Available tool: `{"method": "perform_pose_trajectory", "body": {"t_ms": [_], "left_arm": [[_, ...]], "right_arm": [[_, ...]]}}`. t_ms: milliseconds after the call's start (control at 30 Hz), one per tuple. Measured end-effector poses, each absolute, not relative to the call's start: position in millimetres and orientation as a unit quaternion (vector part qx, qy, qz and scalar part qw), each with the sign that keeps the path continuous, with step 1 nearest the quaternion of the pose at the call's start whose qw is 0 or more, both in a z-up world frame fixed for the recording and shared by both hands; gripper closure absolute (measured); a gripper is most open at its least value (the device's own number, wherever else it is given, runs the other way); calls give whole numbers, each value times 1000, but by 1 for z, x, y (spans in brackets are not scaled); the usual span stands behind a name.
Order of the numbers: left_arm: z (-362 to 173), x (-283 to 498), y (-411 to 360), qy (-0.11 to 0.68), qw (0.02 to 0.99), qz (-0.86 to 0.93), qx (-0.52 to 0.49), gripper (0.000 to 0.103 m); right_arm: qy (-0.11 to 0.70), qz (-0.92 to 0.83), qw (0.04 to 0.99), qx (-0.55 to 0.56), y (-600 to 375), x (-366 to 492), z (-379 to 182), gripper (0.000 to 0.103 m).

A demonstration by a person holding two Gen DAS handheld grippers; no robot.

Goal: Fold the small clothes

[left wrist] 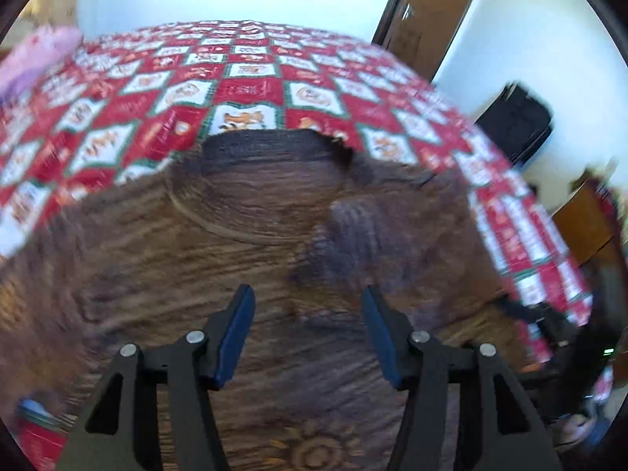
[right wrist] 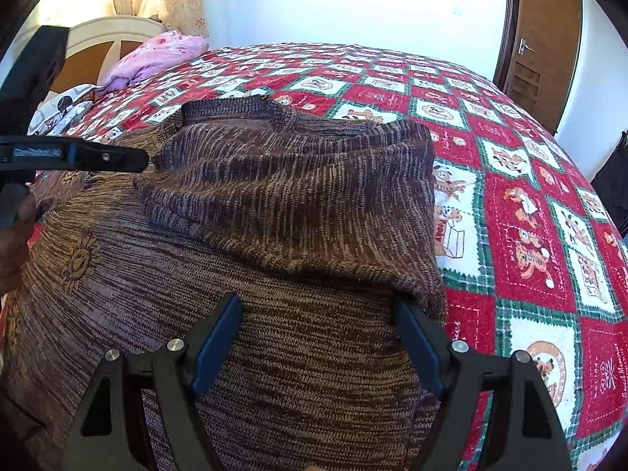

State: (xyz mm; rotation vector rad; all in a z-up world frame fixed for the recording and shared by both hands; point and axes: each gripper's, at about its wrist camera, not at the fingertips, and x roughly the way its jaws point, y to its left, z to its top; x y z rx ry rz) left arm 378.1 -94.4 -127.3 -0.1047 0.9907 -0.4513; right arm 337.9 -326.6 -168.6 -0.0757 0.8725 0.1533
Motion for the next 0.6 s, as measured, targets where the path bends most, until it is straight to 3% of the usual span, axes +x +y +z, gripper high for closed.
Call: {"method": "perform_pose_trajectory", "body": {"t_ms": [100,167,267,433,600], "left_arm": [[-138,382,-102,480,843,-230,-79,44],[-149,381,-125,507,839,-199,-8,45],[-142,360,-145,487,850,-194,60,44],[-146,360,-138,486,853,-179,56,36],[-147,354,-128,472,866,-148,70,36]], "right_arm": [[421,72,903,-41,-325,337,-169,23],[418,72,905,-41,-325,336,-167,23],[410,89,908,-24,-330,332,-156,23],[374,119,920,-2,-324,346,-122,23],[456,132,880,13,-313,375,-163,23]]}}
